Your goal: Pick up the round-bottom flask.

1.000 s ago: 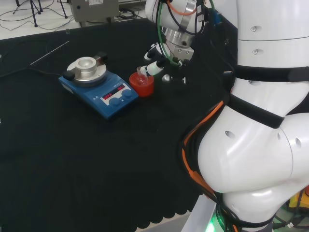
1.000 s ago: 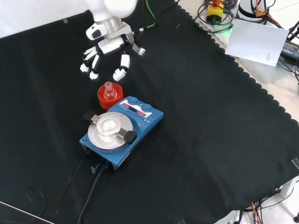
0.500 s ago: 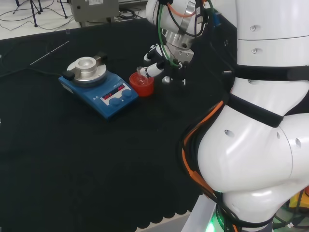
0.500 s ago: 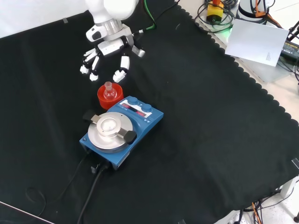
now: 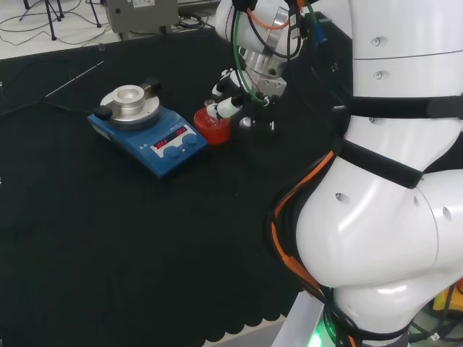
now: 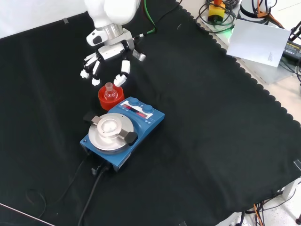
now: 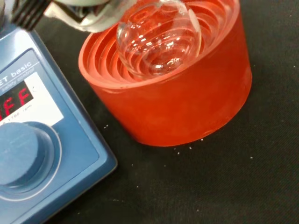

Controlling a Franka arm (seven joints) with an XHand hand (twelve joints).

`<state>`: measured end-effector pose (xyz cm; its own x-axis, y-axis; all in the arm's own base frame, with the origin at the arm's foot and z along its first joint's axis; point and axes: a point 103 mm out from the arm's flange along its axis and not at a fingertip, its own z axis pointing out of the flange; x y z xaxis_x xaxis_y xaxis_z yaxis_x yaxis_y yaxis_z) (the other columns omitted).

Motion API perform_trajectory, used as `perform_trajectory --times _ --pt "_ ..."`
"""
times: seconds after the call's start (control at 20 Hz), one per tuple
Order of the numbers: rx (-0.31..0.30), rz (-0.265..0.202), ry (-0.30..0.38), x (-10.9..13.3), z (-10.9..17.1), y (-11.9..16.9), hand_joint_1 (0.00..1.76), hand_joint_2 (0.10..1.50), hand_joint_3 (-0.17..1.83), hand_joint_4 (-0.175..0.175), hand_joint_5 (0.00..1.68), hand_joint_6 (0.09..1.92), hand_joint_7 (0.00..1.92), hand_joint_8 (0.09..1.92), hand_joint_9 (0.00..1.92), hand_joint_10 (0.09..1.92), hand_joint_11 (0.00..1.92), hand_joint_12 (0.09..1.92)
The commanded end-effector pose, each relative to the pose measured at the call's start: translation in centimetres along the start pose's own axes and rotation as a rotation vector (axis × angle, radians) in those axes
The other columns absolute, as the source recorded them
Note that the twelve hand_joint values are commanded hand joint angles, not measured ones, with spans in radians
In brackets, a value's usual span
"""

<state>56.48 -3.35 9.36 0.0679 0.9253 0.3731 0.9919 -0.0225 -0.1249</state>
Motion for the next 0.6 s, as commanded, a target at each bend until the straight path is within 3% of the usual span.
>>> perform_trajectory --times 0.05,0.6 --pt "0.002 -0.004 0.002 0.0 0.2 0.1 0.9 0.56 0.68 0.033 0.66 0.47 0.17 0.55 0.29 0.67 0.0 1.23" --pt "-0.005 -0.008 -0.003 0.3 1.1 0.8 0.9 0.56 0.68 0.035 0.68 0.52 0.18 0.56 0.3 0.67 0.0 1.23"
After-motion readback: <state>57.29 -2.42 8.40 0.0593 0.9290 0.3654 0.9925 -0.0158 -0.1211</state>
